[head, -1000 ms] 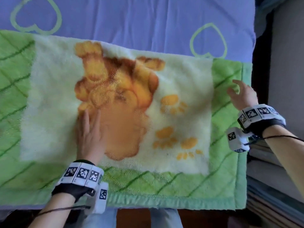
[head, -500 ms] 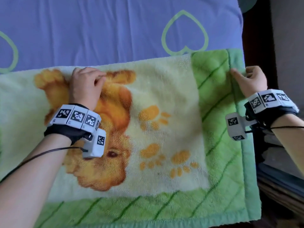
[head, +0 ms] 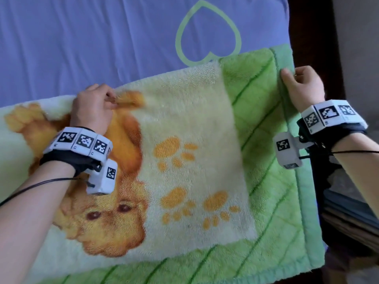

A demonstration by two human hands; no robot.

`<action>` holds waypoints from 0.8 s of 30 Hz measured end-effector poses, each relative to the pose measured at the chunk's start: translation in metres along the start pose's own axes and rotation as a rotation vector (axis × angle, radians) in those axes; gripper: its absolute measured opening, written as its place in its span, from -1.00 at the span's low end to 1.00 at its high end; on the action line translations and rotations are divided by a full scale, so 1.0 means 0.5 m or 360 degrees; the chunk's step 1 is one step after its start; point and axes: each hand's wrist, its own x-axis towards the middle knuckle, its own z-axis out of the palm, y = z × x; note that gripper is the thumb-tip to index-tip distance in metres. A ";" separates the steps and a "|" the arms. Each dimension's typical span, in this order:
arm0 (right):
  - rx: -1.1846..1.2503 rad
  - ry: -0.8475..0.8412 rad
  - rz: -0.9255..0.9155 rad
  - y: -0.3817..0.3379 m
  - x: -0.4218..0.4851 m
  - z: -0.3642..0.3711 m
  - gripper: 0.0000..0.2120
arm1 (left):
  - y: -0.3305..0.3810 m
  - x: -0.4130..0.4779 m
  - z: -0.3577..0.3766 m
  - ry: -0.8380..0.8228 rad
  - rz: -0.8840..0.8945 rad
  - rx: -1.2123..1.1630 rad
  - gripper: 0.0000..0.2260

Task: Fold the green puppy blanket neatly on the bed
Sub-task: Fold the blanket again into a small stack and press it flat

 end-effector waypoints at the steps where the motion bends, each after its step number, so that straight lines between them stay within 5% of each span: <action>1: 0.0003 -0.0052 -0.0020 0.009 -0.004 -0.005 -0.51 | 0.001 0.004 -0.008 0.0080 -0.0018 -0.0002 -0.83; 8: -0.0164 -0.0325 -0.0024 0.118 -0.088 -0.024 -0.38 | 0.061 -0.020 0.014 0.0108 -0.0218 -0.0004 -0.70; 12: -0.0134 -0.0350 0.0016 0.184 -0.150 -0.032 -0.49 | 0.086 -0.121 0.041 -0.0173 -0.0167 -0.0003 -0.48; 18: -0.0112 -0.0360 0.0044 0.231 -0.246 -0.052 -0.55 | 0.128 -0.339 0.095 -0.0514 0.0117 0.0171 -0.43; 24: -0.0051 -0.0407 0.0170 0.311 -0.357 -0.060 -0.53 | 0.140 -0.514 0.130 -0.0712 0.0097 0.0359 -0.37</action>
